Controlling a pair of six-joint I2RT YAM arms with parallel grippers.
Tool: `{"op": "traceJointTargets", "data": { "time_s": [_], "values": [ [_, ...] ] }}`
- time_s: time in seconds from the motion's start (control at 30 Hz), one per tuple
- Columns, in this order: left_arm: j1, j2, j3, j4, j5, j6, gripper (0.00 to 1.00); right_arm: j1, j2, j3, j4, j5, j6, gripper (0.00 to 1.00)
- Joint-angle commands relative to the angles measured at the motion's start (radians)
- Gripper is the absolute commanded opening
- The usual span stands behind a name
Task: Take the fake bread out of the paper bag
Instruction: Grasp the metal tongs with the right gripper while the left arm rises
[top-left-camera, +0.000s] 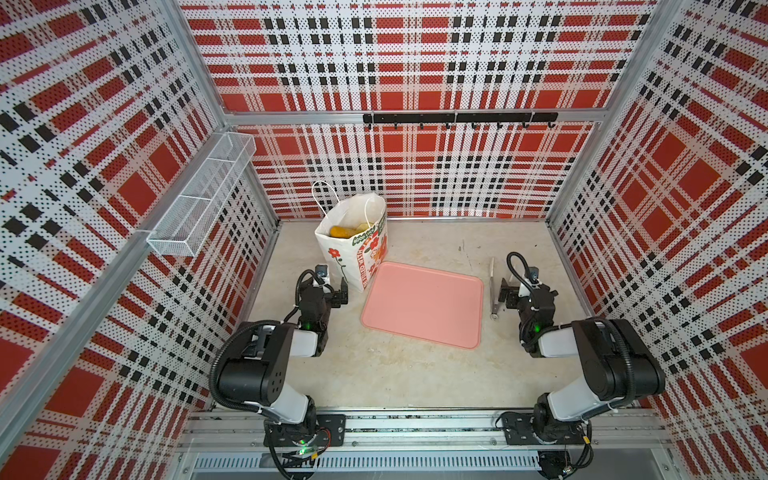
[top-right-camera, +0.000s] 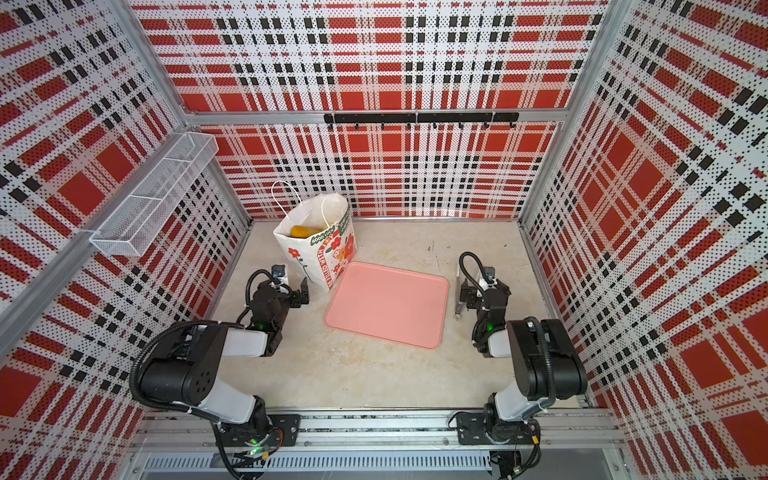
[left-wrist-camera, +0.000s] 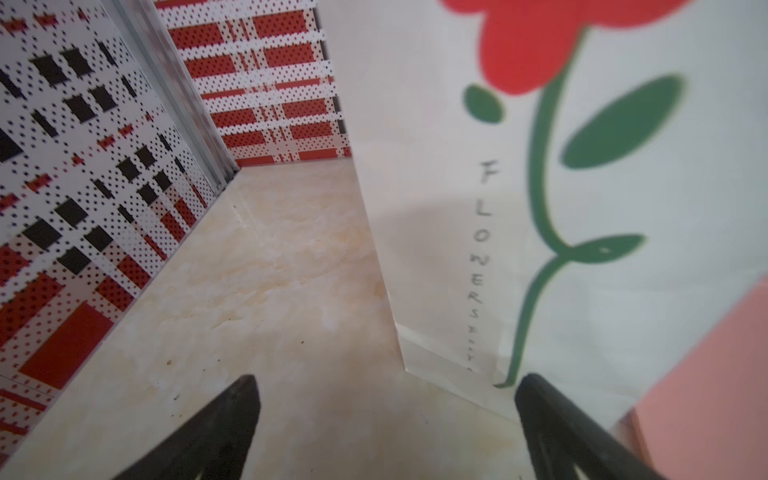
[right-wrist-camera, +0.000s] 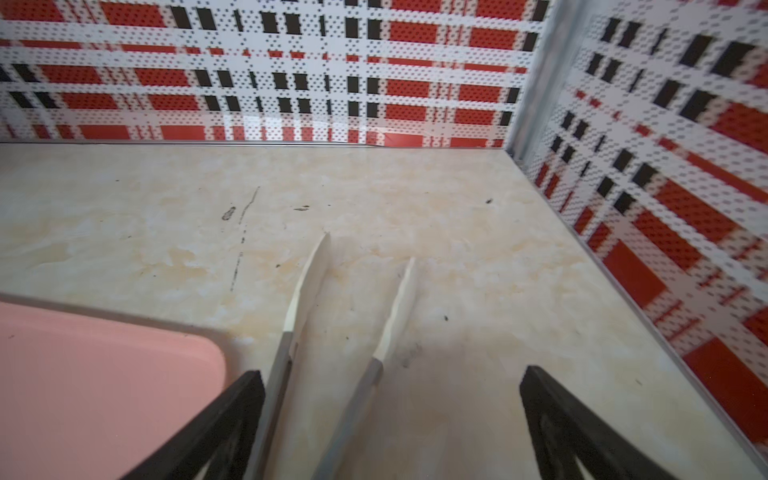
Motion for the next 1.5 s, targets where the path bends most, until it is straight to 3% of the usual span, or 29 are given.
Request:
{"op": "traceJointTargets", "data": {
  "time_s": [0.0,0.07,0.13,0.2,0.33,0.5,0.67,0.77,0.93,1.2,1.47],
  "values": [
    [-0.109,-0.175,-0.005,-0.070,-0.226,0.044,1.00,0.064,-0.209,-0.089,0.093,0.163,-0.020,1.00],
    [-0.164,-0.284,0.044,-0.278,-0.320,0.008,0.99,0.064,-0.453,-0.049,-0.278,0.229,0.133,1.00],
    [-0.230,-0.364,0.060,-0.357,-0.374,-0.021,0.99,0.057,-0.637,0.041,-0.675,0.307,0.279,1.00],
    [-0.293,-0.459,0.054,-0.415,-0.438,-0.055,0.99,0.033,-0.756,0.102,-0.925,0.331,0.423,1.00],
    [-0.374,-0.678,0.070,-0.606,-0.537,-0.168,0.99,-0.008,-0.861,0.207,-1.193,0.066,0.511,1.00],
    [-0.362,-1.000,0.166,-1.169,-0.532,-0.499,1.00,-0.011,-0.714,0.372,-1.460,-0.141,0.531,1.00],
    [-0.338,-1.207,0.275,-1.645,-0.511,-0.668,0.99,-0.007,-0.479,0.454,-1.488,-0.295,0.451,1.00],
    [-0.334,-1.258,0.332,-1.761,-0.462,-0.660,1.00,0.005,-0.332,0.529,-1.539,-0.284,0.423,1.00],
    [-0.353,-1.249,0.373,-1.748,-0.351,-0.601,1.00,0.033,-0.156,0.607,-1.542,-0.224,0.416,1.00],
    [-0.377,-1.169,0.368,-1.718,-0.269,-0.557,0.99,0.103,0.098,0.750,-1.538,-0.115,0.392,0.87],
    [-0.422,-1.176,0.365,-1.710,-0.259,-0.546,0.99,0.105,0.162,0.801,-1.547,-0.030,0.381,0.82]
  ]
}}
